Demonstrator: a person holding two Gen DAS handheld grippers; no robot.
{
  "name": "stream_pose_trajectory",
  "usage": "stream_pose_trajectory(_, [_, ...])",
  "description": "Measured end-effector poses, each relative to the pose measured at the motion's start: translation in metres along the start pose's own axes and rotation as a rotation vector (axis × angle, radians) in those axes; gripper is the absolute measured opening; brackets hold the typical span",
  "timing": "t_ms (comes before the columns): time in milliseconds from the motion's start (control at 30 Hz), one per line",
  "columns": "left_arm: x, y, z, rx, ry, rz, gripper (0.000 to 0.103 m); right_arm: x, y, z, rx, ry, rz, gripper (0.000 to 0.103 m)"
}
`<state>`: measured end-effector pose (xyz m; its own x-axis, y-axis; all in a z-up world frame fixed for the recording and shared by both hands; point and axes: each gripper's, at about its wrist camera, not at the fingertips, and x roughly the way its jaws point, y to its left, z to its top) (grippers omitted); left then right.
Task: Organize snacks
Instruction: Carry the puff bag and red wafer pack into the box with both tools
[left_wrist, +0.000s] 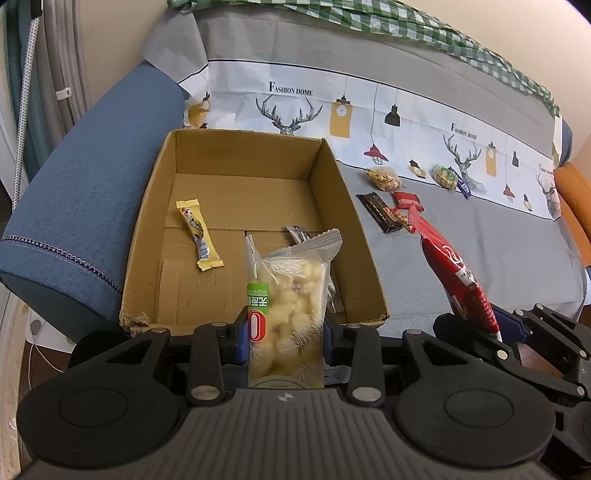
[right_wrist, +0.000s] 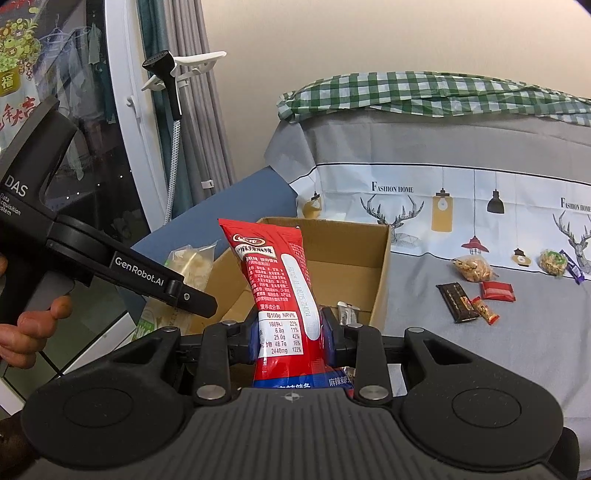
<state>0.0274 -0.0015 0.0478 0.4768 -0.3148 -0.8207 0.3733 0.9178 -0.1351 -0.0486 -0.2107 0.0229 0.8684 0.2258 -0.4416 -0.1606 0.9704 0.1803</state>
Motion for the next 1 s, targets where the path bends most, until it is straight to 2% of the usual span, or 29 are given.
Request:
stream_pose_trajectory(533, [0.01, 0.012, 0.011, -0.029, 0.002, 0.013, 0.04, 0.011, 0.001, 0.004, -0.016, 0.029, 0.003, 0.033])
stream_pose_trajectory(1000, [0.023, 0.032, 0.044, -0.041, -0.044, 0.06, 0.04, 0.046, 0.003, 0.018, -0.024, 0.056, -0.016, 0.033])
